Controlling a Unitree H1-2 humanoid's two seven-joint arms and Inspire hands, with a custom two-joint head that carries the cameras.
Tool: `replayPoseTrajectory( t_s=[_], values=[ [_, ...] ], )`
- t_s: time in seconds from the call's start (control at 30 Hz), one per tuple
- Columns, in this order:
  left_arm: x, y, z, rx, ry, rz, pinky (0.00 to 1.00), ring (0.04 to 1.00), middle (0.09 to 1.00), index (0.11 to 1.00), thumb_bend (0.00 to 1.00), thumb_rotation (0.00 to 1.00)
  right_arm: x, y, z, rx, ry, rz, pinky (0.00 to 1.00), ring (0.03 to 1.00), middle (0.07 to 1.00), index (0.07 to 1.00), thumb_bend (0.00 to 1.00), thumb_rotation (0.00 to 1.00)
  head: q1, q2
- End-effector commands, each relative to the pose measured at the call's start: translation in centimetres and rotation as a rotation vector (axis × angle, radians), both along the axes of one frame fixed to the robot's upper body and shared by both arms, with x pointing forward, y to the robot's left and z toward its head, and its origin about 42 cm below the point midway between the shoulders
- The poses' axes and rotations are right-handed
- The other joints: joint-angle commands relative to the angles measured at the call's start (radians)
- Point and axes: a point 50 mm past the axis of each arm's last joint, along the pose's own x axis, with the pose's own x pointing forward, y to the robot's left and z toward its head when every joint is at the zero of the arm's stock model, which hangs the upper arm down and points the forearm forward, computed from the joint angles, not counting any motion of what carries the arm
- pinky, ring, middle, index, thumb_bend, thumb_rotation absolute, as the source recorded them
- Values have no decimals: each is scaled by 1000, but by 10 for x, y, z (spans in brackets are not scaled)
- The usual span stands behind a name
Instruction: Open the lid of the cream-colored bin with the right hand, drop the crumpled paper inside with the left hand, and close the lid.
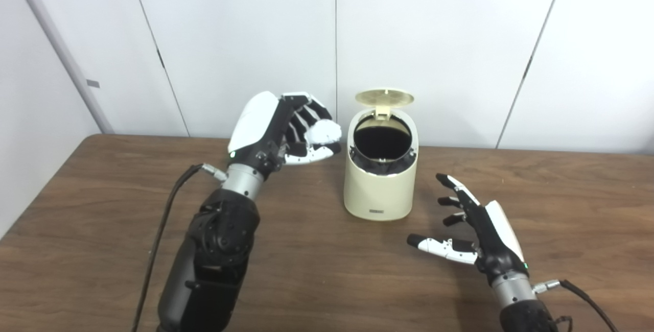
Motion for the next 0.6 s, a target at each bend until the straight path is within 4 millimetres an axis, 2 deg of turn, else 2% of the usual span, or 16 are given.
replayPoseTrajectory(
  t_s=[0.0,0.23,0.57],
  values=[
    [5,-10,25,-13,-105,-25,311,373,468,541,496,0,7,5,22,10,-87,5,605,795,904,893,743,375,-3,2],
    [15,-27,18,-61,-108,-58,318,376,469,539,497,0,6,8,23,2,-94,6,612,794,894,889,735,375,-9,0],
    [23,-45,20,-57,-105,-88,346,396,476,530,500,0,4,10,21,11,-97,2,614,791,893,884,733,355,-13,6]
  ],
)
